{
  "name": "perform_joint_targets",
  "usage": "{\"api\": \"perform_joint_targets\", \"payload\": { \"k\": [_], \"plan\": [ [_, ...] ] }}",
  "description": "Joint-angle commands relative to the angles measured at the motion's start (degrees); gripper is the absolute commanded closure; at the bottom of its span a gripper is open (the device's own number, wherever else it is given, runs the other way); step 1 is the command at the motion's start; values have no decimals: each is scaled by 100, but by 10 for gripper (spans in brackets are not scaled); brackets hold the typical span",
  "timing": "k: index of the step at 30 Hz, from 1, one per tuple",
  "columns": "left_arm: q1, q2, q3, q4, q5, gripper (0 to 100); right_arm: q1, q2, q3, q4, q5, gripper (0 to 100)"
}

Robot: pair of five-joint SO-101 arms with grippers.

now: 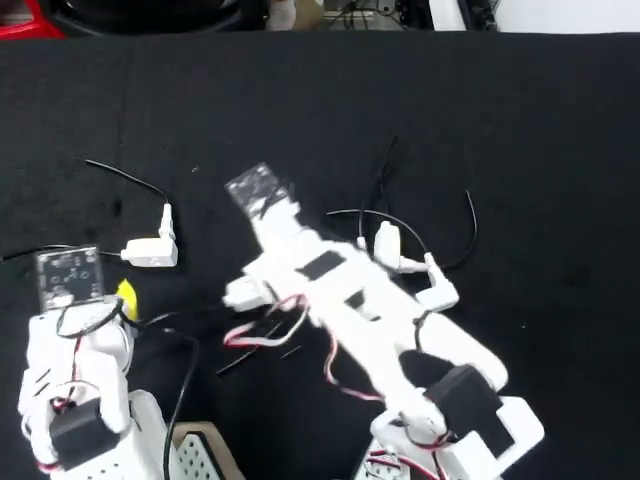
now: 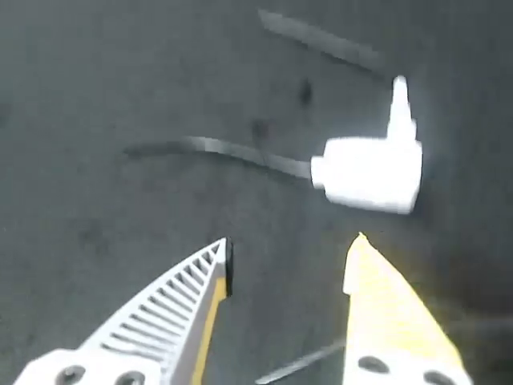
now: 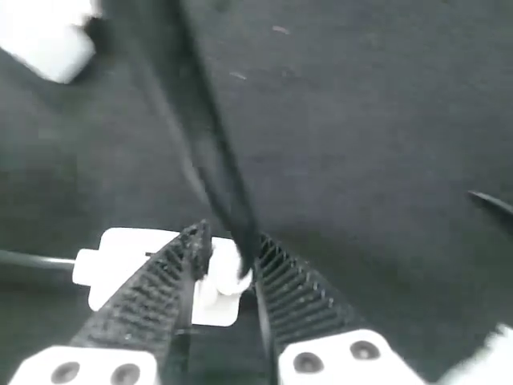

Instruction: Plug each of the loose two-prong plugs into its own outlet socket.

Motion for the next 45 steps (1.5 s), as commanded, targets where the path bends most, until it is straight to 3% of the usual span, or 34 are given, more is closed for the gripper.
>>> {"api": "perform_joint_targets", "payload": {
  "k": [1,7,11,15,18,22,26,31,34,39,45],
  "plan": [
    [-84,18,-558,-220,378,757,756,-22,-330,422,536,987],
    [-488,35,119,-1275,299,752,1820,-22,-356,545,1582,986],
    [-462,44,1024,-2066,396,663,2127,-22,-356,545,2066,957],
    [-374,79,1262,-2251,457,652,1934,-48,-532,571,1670,779],
    [-409,466,1121,-2251,677,652,1670,-215,-1121,1248,1248,701],
    [-866,1547,681,-2207,782,654,1284,-593,-2396,2646,70,698],
    [-1525,2752,242,-2040,730,654,800,-716,-3855,3745,-580,698],
    [-2290,3437,259,-2013,334,654,-484,13,-4954,4026,-967,698],
    [-2747,3411,567,-2048,-53,654,-1196,1051,-5358,3982,-246,698],
    [-2932,2998,1341,-2022,-765,654,-1591,3108,-6554,3974,2163,698],
    [-2941,1837,2246,-2004,-905,654,-1688,5209,-9077,4809,3138,698]
  ]
}}
